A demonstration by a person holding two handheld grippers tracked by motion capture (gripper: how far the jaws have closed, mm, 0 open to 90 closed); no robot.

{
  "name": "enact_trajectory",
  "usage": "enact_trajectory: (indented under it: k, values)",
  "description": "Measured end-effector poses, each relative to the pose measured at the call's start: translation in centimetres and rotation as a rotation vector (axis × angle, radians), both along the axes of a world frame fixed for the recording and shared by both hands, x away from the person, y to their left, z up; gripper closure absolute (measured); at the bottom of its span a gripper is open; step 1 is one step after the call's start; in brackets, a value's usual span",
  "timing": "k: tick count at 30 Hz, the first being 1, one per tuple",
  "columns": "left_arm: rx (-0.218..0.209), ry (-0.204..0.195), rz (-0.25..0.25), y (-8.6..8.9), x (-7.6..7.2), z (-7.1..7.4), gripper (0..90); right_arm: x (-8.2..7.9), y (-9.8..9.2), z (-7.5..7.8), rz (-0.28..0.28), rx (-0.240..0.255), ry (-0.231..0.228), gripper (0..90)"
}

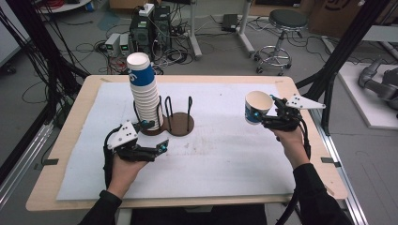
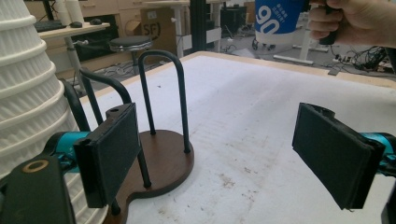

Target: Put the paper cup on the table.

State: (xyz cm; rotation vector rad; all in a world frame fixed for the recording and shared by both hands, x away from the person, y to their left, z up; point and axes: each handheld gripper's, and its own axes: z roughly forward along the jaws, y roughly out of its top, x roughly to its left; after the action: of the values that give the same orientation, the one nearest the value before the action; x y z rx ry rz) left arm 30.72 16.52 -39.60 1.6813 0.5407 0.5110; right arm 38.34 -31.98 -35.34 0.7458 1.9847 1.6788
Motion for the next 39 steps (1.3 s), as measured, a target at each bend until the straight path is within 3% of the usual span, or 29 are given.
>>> enact_trajectory:
  k: [14,39]
  values:
    - [0.000,0.002,-0.002,0.0,0.0,-0.1,14.9,0.6,-0.2,-1.1,-0.026,0.013,0.025,22.9]
    - [0.003,0.005,-0.014,-0.2,0.1,-0.3,14.9,2.2,-0.3,-4.6,-0.114,-0.025,0.091,22.9]
